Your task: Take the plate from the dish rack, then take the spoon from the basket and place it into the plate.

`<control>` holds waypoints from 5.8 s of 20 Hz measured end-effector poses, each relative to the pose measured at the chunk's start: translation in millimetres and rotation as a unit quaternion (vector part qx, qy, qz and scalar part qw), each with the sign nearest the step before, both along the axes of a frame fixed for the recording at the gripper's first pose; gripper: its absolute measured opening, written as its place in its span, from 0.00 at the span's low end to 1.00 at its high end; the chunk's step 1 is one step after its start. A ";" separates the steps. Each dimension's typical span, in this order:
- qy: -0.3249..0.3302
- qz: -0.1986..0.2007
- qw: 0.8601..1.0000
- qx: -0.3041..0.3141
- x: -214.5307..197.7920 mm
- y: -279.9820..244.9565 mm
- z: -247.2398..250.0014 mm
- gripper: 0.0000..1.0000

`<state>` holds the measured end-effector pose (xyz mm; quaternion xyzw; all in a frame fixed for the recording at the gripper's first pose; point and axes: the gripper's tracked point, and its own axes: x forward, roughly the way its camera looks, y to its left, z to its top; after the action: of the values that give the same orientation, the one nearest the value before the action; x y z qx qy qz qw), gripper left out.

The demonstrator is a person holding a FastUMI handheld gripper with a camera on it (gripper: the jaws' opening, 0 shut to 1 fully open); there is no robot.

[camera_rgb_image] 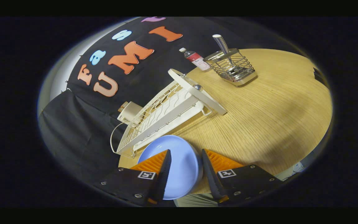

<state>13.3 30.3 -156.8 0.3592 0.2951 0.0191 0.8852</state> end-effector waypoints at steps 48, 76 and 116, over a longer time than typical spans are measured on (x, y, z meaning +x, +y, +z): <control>-0.155 -0.134 0.895 -0.395 88.6 -179.6 110.7 0.10; -0.272 -0.002 0.901 -0.338 -29.3 -8.8 187.2 0.10; -0.207 0.038 0.917 -0.338 -9.4 -20.1 108.1 0.97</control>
<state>3.9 10.2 -48.6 0.0148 0.1075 0.0254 0.9938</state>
